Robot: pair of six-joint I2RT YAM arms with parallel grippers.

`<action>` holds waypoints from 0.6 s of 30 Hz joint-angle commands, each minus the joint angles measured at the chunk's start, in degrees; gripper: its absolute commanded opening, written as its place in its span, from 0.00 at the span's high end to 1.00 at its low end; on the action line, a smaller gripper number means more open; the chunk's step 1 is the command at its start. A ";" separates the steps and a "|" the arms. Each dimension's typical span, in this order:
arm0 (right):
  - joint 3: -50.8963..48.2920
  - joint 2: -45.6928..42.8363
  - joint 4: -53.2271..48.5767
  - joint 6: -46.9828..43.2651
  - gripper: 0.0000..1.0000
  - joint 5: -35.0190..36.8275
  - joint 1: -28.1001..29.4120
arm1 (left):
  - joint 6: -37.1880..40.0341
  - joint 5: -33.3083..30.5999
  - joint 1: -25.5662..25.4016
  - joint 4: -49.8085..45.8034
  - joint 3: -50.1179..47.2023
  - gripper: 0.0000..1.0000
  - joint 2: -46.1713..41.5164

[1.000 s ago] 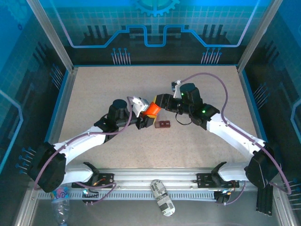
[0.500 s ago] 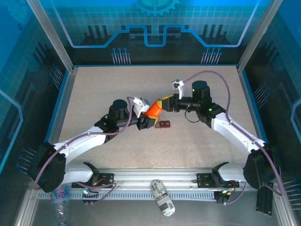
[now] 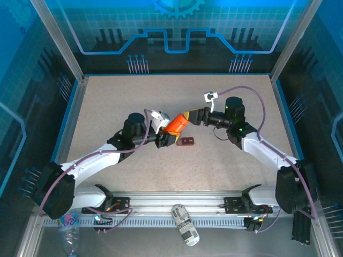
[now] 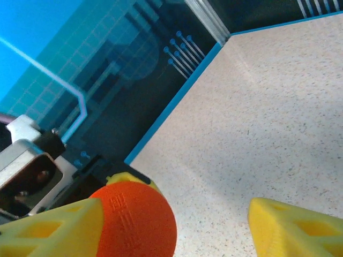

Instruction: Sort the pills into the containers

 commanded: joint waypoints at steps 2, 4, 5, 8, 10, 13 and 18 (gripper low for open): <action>-1.32 -4.18 -0.29 12.00 0.22 9.23 -0.29 | 1.13 -0.61 0.11 1.78 0.68 1.00 -1.37; 0.65 -4.57 -6.30 14.08 0.19 10.83 0.18 | 1.39 -1.04 0.15 1.73 0.60 1.00 -1.41; 1.89 -4.57 -9.12 14.22 0.18 11.47 0.76 | 1.49 -1.44 0.10 1.78 0.59 1.00 -1.45; 5.61 -4.49 -16.44 14.11 0.14 14.04 3.08 | 1.71 -2.16 0.10 2.14 0.44 1.00 -1.48; 6.96 -4.43 -19.29 14.23 0.13 16.08 4.93 | 1.76 -2.53 0.11 2.37 0.39 1.00 -1.45; 8.57 -3.47 -21.32 13.71 0.12 17.63 7.58 | 1.84 -2.62 0.11 2.38 0.58 1.00 -1.25; 10.13 -1.46 -21.06 13.39 0.13 18.08 10.83 | 1.74 -2.67 0.11 2.46 0.76 1.00 -1.18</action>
